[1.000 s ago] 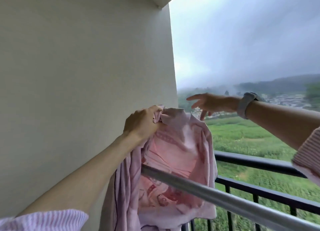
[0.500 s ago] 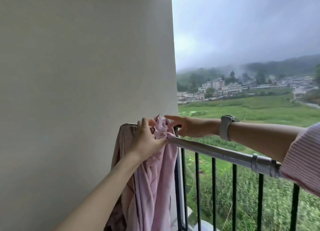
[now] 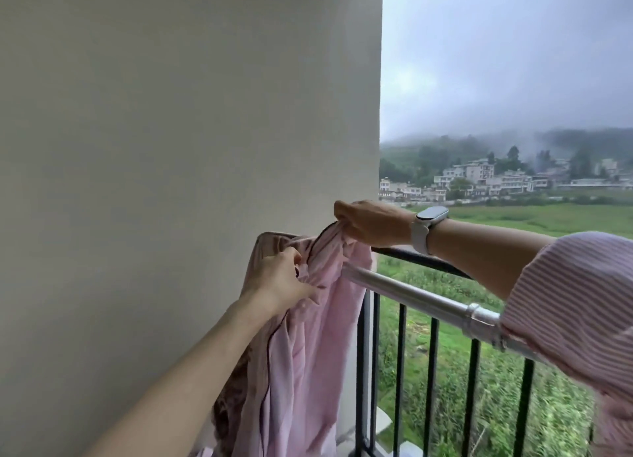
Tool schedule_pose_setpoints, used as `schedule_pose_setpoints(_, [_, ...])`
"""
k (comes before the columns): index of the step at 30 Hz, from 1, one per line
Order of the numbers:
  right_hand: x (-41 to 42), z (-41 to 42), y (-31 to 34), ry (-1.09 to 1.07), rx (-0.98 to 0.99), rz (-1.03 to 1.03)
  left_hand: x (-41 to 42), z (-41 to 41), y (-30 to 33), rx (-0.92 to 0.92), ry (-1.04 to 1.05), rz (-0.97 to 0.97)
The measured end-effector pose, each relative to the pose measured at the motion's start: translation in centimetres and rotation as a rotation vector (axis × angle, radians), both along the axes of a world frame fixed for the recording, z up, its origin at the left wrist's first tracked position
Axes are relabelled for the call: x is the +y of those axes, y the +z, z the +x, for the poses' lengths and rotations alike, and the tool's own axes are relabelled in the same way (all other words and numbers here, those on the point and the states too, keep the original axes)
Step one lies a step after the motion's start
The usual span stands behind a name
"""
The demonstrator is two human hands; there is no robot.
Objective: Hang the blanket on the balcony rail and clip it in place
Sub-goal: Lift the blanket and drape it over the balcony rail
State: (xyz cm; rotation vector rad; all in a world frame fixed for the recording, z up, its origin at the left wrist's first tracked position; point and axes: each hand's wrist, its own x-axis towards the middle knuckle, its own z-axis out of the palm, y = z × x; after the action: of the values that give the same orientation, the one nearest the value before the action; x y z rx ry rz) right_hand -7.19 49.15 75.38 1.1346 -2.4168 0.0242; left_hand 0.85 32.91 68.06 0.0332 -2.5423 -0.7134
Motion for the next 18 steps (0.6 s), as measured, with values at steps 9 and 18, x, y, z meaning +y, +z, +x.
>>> schedule_pose_setpoints(9, [12.1, 0.9, 3.7, -0.099, 0.193, -0.415, 9.8, 0.6, 7.7, 0.537, -0.131, 0.256])
schedule_pose_setpoints(18, [23.1, 5.2, 6.9, -0.190, 0.134, -0.514, 18.9, 5.6, 10.9, 0.429, -0.484, 0.025])
